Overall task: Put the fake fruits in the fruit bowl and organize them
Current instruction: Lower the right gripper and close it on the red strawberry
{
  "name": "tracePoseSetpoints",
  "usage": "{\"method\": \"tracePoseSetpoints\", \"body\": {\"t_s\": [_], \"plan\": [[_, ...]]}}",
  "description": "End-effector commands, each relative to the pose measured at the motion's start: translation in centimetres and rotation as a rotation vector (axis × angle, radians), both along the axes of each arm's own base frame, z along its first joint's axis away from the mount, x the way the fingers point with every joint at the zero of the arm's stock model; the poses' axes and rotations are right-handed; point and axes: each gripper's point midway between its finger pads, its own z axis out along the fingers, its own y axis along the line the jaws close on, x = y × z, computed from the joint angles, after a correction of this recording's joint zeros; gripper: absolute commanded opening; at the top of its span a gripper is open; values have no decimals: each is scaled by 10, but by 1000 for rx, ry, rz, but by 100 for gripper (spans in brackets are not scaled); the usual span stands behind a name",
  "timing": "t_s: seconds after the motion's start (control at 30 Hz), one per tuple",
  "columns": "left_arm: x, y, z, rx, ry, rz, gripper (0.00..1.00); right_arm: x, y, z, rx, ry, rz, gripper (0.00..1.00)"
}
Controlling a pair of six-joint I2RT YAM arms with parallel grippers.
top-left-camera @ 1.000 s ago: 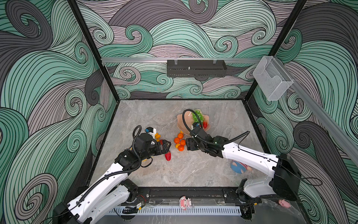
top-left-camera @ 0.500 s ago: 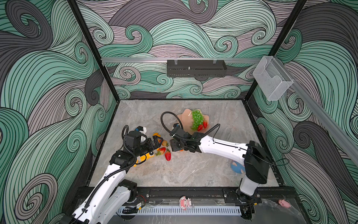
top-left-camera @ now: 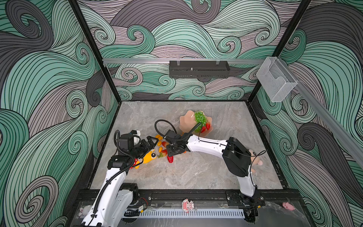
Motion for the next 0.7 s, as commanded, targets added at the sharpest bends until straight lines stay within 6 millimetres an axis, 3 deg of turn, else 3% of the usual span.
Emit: {"method": "tracePoseSetpoints", "body": {"t_s": [0.0,0.3,0.67], "plan": [[-3,-2,3,-19,-11,-27,99,0,5,-4,4,37,-2,52],[-2,-2,2,-17,-11,-36,99,-1,2,-26,-29,82,-15,45],[-3,-2,4,-15,-14,-36,98,-2,8,-31,6,113,-16,33]]}}
